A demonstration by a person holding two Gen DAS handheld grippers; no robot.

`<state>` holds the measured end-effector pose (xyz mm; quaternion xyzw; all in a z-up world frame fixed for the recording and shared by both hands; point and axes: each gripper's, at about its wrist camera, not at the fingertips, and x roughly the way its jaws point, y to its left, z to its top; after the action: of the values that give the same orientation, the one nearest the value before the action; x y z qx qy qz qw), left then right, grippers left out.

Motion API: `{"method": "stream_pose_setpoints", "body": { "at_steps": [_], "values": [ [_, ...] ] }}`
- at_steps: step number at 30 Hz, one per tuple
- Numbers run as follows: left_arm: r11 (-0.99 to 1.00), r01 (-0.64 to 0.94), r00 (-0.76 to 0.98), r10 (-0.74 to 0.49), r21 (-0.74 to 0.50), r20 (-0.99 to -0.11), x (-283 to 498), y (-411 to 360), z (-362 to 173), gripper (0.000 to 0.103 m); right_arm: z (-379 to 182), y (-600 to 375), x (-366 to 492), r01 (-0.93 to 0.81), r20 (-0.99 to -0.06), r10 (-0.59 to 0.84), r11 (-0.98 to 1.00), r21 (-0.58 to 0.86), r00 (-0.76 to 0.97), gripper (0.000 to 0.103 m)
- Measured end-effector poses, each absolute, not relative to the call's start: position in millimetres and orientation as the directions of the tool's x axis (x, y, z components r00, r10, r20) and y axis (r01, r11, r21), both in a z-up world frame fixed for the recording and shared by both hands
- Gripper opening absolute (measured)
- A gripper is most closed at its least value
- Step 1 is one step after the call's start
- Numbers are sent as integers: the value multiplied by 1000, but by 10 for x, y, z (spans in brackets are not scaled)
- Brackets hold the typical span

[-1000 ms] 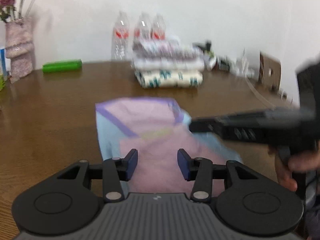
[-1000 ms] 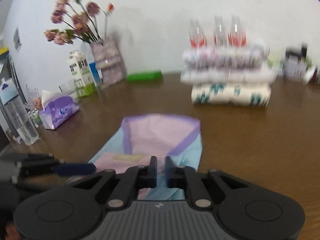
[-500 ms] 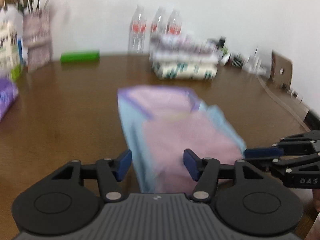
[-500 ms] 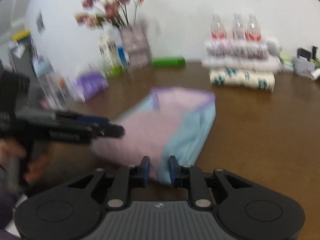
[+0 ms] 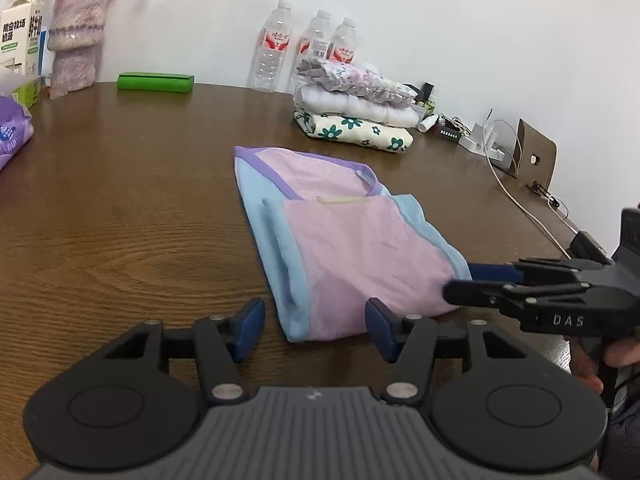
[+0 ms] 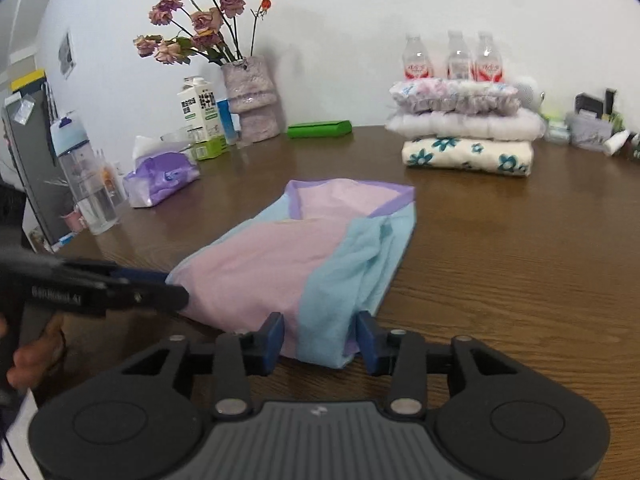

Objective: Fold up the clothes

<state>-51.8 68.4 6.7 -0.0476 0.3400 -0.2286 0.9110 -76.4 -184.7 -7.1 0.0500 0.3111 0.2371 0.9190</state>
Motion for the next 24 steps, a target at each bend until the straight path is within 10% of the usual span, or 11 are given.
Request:
{"method": "stream_pose_setpoints", "body": {
  "at_steps": [3, 9, 12, 16, 24],
  "values": [
    [878, 410, 651, -471, -247, -596, -556, 645, 54, 52, -80, -1903, -735, -419, -524, 551, 834, 358, 650, 9],
    [877, 409, 661, -476, -253, -581, -536, 731, 70, 50, -8, -1969, -778, -380, -531, 508, 861, 338, 678, 19],
    [863, 431, 646, -498, -262, -579, -464, 788, 88, 51, -36, -1970, -756, -384, -539, 503, 864, 326, 675, 40],
    [845, 479, 594, -510, -236, -622, -353, 721, 59, 18, -114, -1995, -698, -386, -545, 524, 852, 354, 654, 13],
    [825, 515, 562, -530, -233, -635, -749, 875, 205, 13, 21, -2294, -970, -383, -530, 570, 819, 427, 627, 17]
  ]
}}
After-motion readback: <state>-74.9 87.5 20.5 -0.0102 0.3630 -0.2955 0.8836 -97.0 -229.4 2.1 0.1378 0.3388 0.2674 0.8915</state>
